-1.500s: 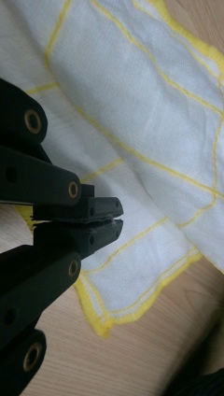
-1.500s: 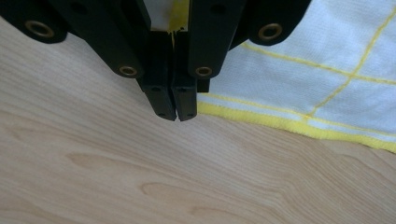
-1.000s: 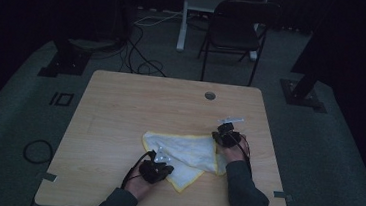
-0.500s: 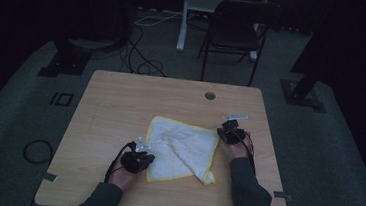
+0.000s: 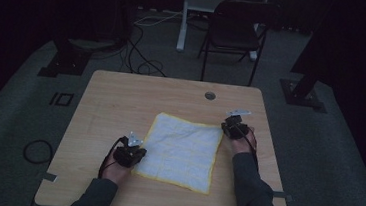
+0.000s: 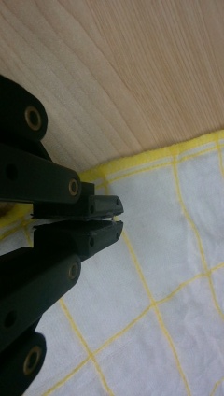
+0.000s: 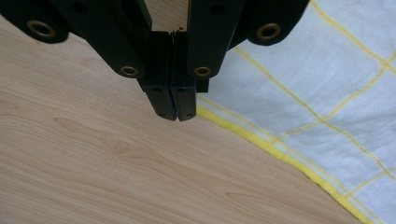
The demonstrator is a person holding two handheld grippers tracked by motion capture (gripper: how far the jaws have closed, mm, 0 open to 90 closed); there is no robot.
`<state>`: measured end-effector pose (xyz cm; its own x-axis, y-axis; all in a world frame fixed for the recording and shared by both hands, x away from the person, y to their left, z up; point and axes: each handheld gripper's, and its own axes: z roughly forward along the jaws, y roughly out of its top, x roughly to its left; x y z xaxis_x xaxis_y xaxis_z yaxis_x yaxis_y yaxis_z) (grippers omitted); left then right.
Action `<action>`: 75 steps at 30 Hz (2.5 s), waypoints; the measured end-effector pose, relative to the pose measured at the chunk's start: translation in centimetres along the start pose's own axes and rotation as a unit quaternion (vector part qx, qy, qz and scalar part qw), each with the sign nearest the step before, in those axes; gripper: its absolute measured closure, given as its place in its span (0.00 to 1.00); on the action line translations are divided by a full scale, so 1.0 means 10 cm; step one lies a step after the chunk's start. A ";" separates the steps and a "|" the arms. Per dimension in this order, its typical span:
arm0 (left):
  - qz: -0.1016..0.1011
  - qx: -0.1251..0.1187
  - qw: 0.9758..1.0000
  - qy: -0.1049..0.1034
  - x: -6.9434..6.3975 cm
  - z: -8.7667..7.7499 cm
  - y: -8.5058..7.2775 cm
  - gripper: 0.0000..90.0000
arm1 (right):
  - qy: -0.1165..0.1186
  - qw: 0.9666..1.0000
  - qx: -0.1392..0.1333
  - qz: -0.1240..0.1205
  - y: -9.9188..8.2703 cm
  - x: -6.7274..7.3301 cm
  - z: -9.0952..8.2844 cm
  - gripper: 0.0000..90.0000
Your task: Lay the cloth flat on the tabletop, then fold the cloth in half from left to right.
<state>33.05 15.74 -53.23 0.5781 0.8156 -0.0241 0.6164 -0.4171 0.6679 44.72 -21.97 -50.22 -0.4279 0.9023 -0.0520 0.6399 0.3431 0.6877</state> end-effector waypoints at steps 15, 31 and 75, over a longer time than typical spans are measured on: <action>-0.007 -0.008 1.000 0.002 -0.04 -0.02 -0.04 0.93 | 0.044 0.998 -0.035 -0.019 -0.18 0.30 -0.33 0.72; -0.024 -0.019 1.000 -0.001 -0.08 -0.05 -0.11 0.90 | 0.097 0.992 0.001 -0.082 -0.82 0.77 -0.40 0.64; -0.101 -0.070 0.992 0.011 0.11 0.07 0.15 0.65 | 0.093 0.994 -0.016 -0.049 -0.69 0.48 -0.18 0.62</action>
<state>34.94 15.76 -52.79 0.4372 0.8861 -0.1537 0.6380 -0.1852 0.7474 37.11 -20.52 -53.96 -0.5998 0.8001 0.0127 0.5694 0.4156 0.7093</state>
